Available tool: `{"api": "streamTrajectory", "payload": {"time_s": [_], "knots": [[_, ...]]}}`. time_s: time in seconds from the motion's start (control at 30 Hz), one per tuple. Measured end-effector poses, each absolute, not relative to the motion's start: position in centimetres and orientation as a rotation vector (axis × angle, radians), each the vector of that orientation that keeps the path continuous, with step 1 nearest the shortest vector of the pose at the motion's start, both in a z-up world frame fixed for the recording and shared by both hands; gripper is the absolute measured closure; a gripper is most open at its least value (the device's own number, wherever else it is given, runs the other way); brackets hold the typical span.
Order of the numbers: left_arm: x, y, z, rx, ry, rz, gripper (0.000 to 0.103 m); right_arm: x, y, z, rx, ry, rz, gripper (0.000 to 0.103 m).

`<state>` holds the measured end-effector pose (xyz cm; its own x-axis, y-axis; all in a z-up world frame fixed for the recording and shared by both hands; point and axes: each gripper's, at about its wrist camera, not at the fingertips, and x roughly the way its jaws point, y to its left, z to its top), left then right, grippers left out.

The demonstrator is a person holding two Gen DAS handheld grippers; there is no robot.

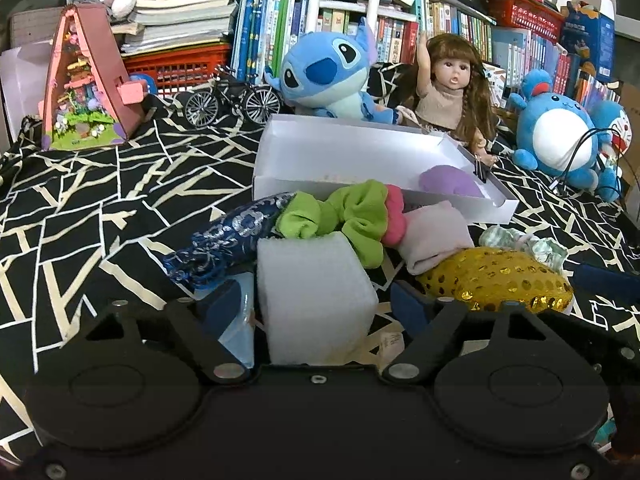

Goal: Organize soft objects
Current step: 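Grasp the gold sequin bow with the right tool while the left tool grasps the white foam block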

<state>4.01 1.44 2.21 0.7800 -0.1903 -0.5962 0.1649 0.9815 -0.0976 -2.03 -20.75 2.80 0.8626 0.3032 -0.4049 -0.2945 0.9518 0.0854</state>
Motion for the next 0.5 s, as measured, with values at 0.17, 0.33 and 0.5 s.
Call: {"api": "streamTrajectory", "payload": {"time_s": [0.17,0.33,0.5], "knots": [[4.2,1.5,2.3,-0.056,0.659,-0.2,0.052,-2.0,-20.7,2.8,0.027,0.434,0.313,0.019],[3.5,1.5,3.6,-0.023,0.586,-0.207,0.052,-1.3,-19.9,2.8,0.04,0.442,0.278,0.023],[3.5,2.2,4.9,-0.042,0.564,-0.205,0.052,-0.6,-18.1,2.7,0.014,0.431,0.26,0.021]]}}
